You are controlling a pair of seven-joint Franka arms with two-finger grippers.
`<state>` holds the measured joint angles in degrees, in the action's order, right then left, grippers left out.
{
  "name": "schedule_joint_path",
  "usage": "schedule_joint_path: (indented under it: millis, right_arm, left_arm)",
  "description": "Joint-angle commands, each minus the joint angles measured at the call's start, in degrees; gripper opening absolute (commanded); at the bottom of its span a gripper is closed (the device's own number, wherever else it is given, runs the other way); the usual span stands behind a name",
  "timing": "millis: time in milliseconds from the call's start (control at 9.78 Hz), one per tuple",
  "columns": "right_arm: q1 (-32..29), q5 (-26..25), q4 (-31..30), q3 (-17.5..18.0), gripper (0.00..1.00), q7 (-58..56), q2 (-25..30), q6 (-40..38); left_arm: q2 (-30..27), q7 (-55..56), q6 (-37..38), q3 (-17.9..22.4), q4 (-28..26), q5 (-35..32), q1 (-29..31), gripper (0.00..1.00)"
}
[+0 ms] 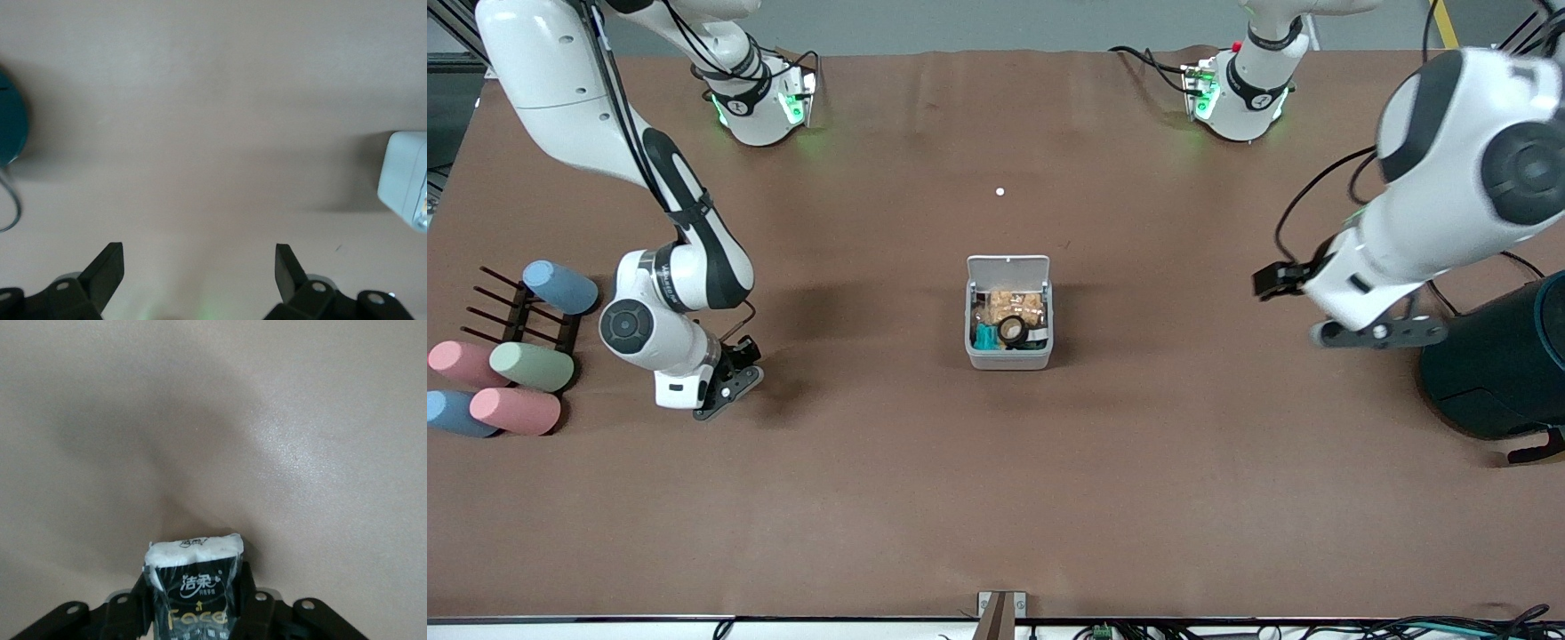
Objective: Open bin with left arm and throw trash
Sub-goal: 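Return the left arm to rest while the right gripper lifts the packet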
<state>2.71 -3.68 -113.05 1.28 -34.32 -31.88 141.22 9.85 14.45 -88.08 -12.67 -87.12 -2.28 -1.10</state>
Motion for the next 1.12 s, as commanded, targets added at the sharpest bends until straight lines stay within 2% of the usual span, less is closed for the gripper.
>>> schedule_joint_path:
  millis: [0, 205, 409, 511, 614, 716, 818, 1023]
  right_arm:
    - [-0.60, -1.06, -0.42, 0.74, 0.45, 0.22, 0.94, -0.24]
    - [-0.34, 0.51, 2.64, 2.05, 0.45, 1.09, 1.65, -5.40]
    - [0.62, 7.43, 5.81, 3.03, 0.44, 2.50, 1.91, -7.09]
    - [2.80, 9.11, 7.74, 2.94, 0.44, 5.90, 1.83, -7.10]
    - [4.57, 9.48, 8.28, 3.11, 0.44, 11.67, 2.26, -7.27]
    - [6.50, 9.66, 8.81, 4.85, 0.43, 19.13, 3.74, -7.27]
    - [7.47, 10.09, 10.12, 7.05, 0.42, 26.43, 3.76, -7.19]
    - [8.18, 14.03, 12.15, 11.01, 0.42, 38.66, 3.76, -7.10]
  left_arm:
    - [-5.00, -2.57, 2.47, -0.60, -3.23, 0.70, 2.75, 1.00]
    - [-5.98, -6.01, 3.09, 0.19, -3.32, 0.78, 3.81, 1.00]
    - [-5.72, -6.63, 2.74, 0.28, -3.05, 2.80, 5.31, 1.00]
    - [-5.72, -7.07, 2.83, 0.28, -3.05, 2.80, 5.32, 1.00]
    - [-6.06, -8.11, 2.92, 2.80, -2.97, 2.89, 3.93, 1.00]
    - [-6.07, -8.73, 3.00, 4.65, -2.97, 2.89, 2.52, 1.00]
    - [-6.07, -10.05, 3.00, 5.37, -2.88, 3.24, 2.59, 1.00]
    - [-6.07, -10.59, 3.00, 5.99, -2.79, 3.33, 2.77, 1.00]
